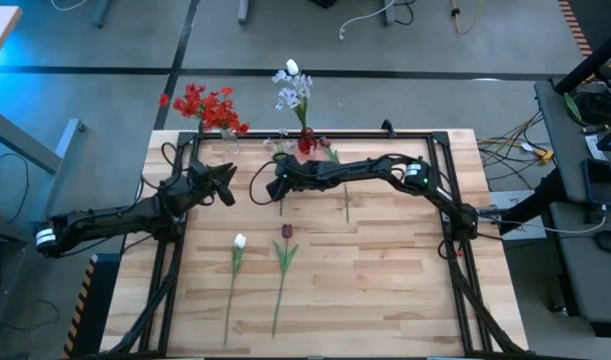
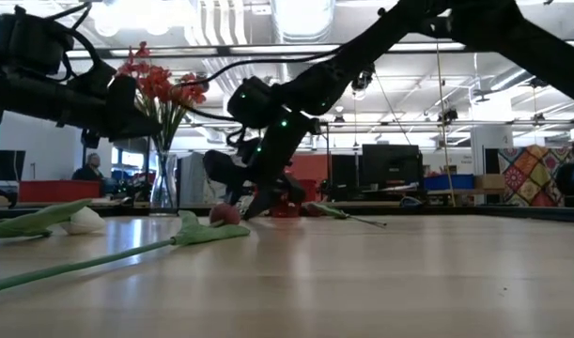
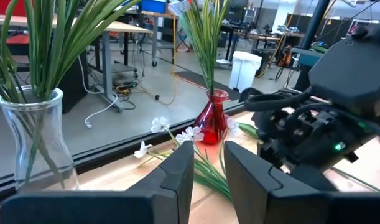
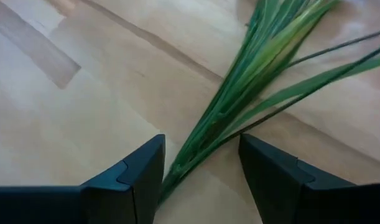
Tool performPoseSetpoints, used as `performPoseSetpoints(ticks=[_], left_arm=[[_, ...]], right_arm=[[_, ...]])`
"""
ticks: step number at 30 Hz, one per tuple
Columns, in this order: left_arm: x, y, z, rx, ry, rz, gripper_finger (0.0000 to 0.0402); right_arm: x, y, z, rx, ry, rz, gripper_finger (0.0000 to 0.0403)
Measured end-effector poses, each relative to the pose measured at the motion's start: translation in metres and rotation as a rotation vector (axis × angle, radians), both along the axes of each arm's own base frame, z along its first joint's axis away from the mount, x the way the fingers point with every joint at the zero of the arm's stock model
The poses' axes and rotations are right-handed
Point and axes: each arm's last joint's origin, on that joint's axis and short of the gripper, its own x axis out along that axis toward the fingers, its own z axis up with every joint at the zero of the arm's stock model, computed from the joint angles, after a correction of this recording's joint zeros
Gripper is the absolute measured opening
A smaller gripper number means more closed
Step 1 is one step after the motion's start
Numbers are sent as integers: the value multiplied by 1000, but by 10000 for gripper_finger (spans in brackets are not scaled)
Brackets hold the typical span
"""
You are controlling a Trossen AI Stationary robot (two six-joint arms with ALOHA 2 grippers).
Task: Sort flowers into vase by color
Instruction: Put the white flowers into the red vase
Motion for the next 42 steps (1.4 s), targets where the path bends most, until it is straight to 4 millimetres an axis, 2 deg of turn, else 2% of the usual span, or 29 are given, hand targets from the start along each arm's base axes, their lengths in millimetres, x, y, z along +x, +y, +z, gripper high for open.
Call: performPoseSetpoints(ticks=[3,6,11,14,16,21,26,31,35,42], left_arm=[[0,0,0,0,1,0,74],[0,0,0,-1,1,0,74],[0,0,0,-4,-1,-1,74],[0,0,-1,-8,8,-1,74],[0,0,-3,-14,21,-1,74],[0,0,-4,-19,28,0,74],[0,-1,-4,-32,16,-22,74],[0,-1,-4,-45,6,-31,74],[0,-1,-4,-48,4,-31,74],[0,-1,-4,-52,6,-30,74]], right_arm=[[6,-1,0,-19,50,-8,196],[12,-1,0,-32,100,15,172],[16,-2,3,-46,180,71,92],[14,0,8,-32,219,157,37],[8,6,14,-23,278,212,18],[-7,26,30,8,431,361,14],[-16,40,35,16,522,445,14],[-19,42,41,11,548,480,17],[-21,40,53,-17,536,514,49],[-22,36,58,19,495,588,140]])
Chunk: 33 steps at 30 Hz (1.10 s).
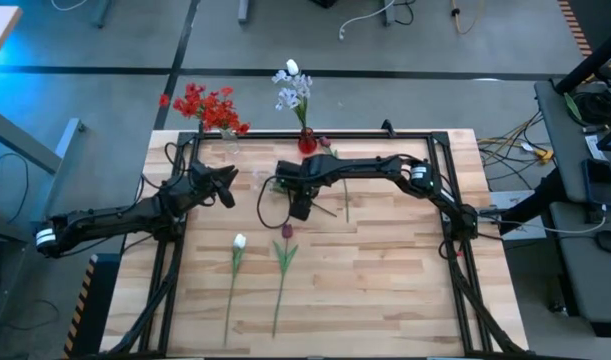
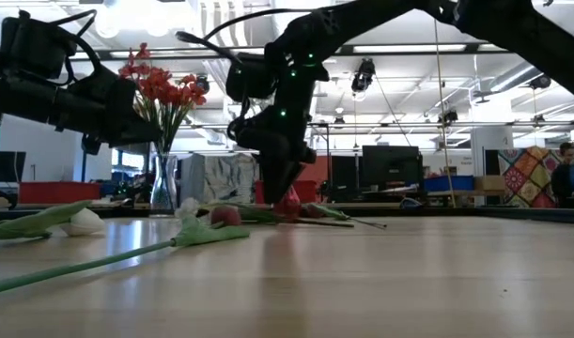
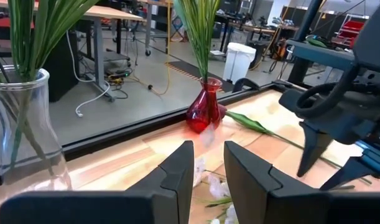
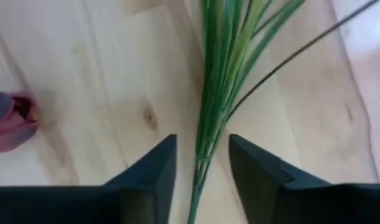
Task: Sort flowers into vase by color
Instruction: Put the white flowers into the red vase
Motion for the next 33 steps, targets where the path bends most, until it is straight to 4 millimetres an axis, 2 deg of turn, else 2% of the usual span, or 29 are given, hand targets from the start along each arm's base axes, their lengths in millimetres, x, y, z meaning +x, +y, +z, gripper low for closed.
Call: performPoseSetpoints(ticks=[5,9,14,20,23,24,29,33], left_arm=[[0,0,0,-1,1,0,75],[0,0,0,-4,-1,0,75],[0,0,-1,-7,2,0,75],[0,0,-1,-14,-2,2,75],[0,0,-1,-20,-7,2,75],[0,0,-1,-22,-8,2,75],[0,0,-1,-23,-9,3,75],[0,0,-1,-23,-9,3,75]], right_arm=[[7,-8,-7,-6,-54,-17,183],[10,-17,-16,-3,-78,-58,183],[11,-22,-34,10,-46,-69,150],[12,-21,-36,18,-48,-54,75],[11,-20,-31,5,-51,-24,24],[11,-19,-28,-4,-52,-15,19],[8,-12,3,-67,-121,14,15],[-9,-8,27,-101,-194,22,14]])
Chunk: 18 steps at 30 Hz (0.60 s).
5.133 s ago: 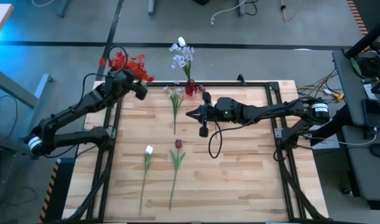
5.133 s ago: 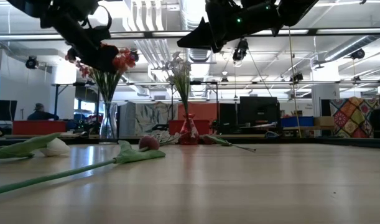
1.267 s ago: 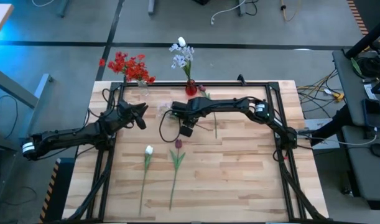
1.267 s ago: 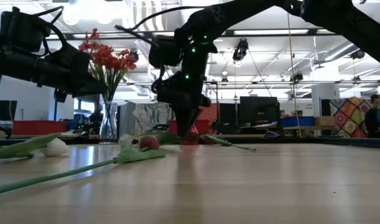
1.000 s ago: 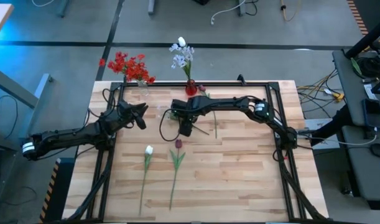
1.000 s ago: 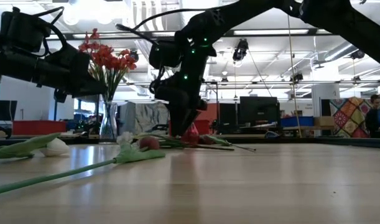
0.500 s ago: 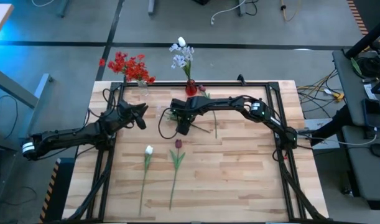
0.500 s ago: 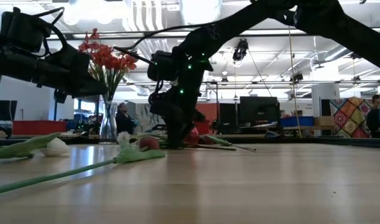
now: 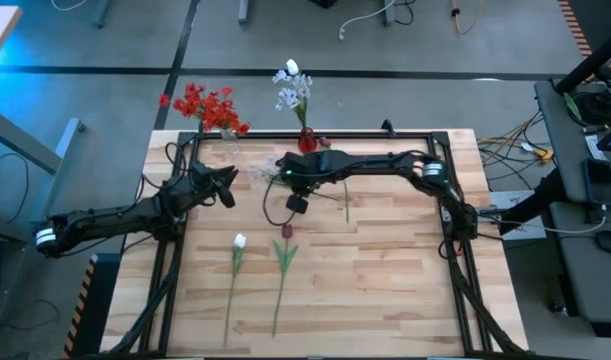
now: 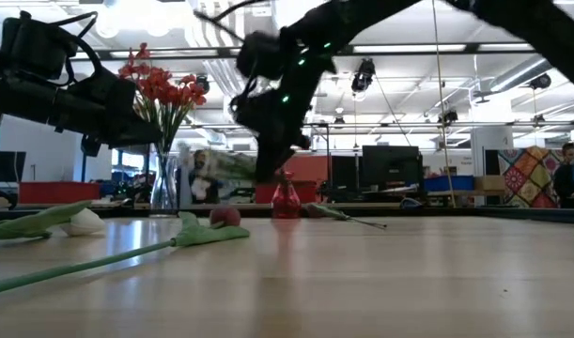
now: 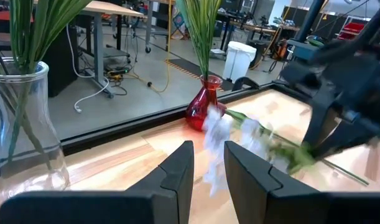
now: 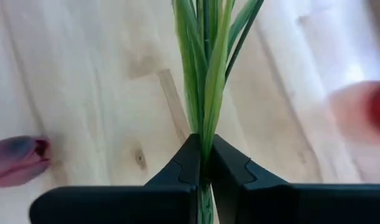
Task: Sort flowers into vase by color
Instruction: Put the white flowers into the red vase
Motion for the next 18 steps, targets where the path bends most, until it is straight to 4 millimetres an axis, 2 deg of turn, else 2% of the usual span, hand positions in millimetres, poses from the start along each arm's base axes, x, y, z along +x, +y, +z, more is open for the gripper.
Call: performPoseSetpoints(ticks=[5,12,18], left_arm=[[0,0,0,2,1,0,75],[0,0,0,16,15,-2,75],[0,0,0,25,18,-2,75]], right_arm=[[-36,7,29,-54,-183,17,14],[-95,17,54,-201,-530,24,13],[-135,4,73,-405,-818,-32,13]])
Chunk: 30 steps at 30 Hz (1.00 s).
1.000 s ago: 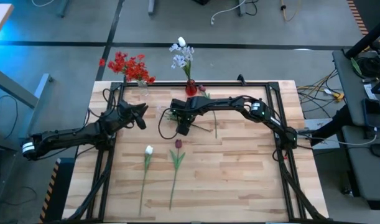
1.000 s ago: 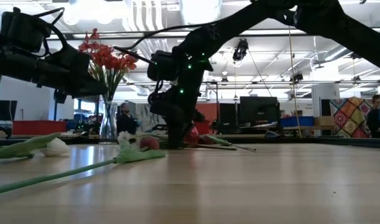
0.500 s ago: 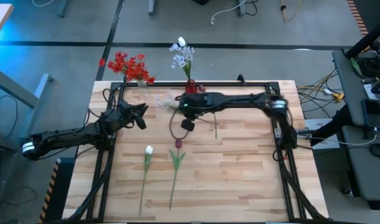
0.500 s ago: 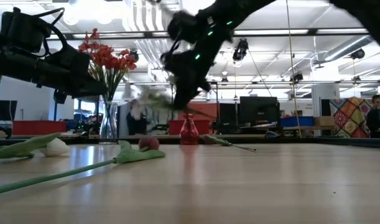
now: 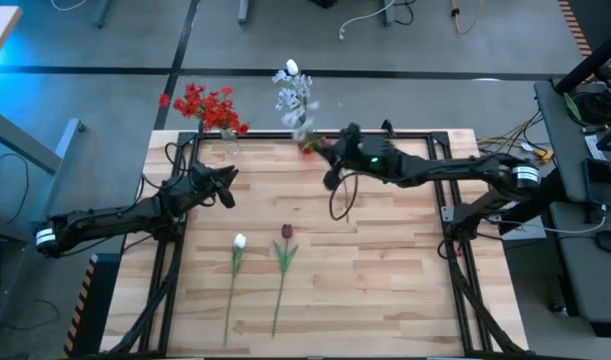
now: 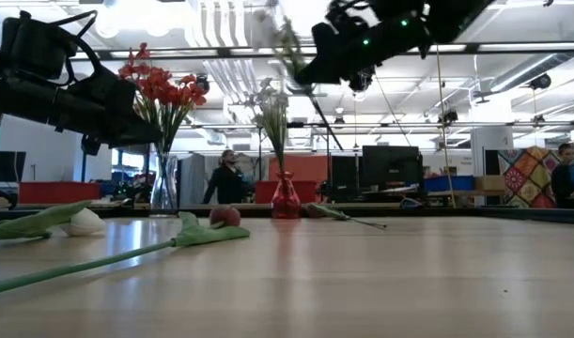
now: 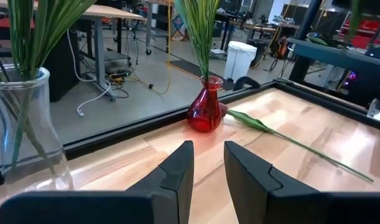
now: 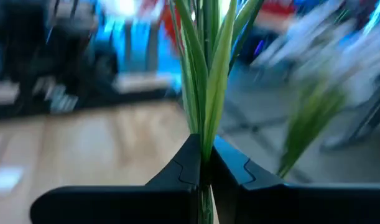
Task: Sort flowers into vase by color
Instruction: Put the white flowers into the red vase
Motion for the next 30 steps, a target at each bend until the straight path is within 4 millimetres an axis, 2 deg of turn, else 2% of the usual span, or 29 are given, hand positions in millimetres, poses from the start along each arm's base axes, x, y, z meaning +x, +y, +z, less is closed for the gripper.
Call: performPoseSetpoints(ticks=[3,6,11,17,22,30], left_arm=[[0,0,0,13,12,-3,75],[0,0,0,15,11,-3,75],[0,0,0,16,9,-3,75],[0,0,1,16,5,-3,75],[0,0,1,22,10,-4,75],[0,0,1,21,12,-5,75]], right_arm=[[-14,-19,3,-67,-118,-6,13],[-25,-44,-1,-43,-209,42,13],[-30,-82,-10,-31,-347,130,13],[-14,-116,-20,-43,-421,146,13],[4,-137,-27,-65,-448,127,13],[24,-153,-46,-62,-428,104,13]])
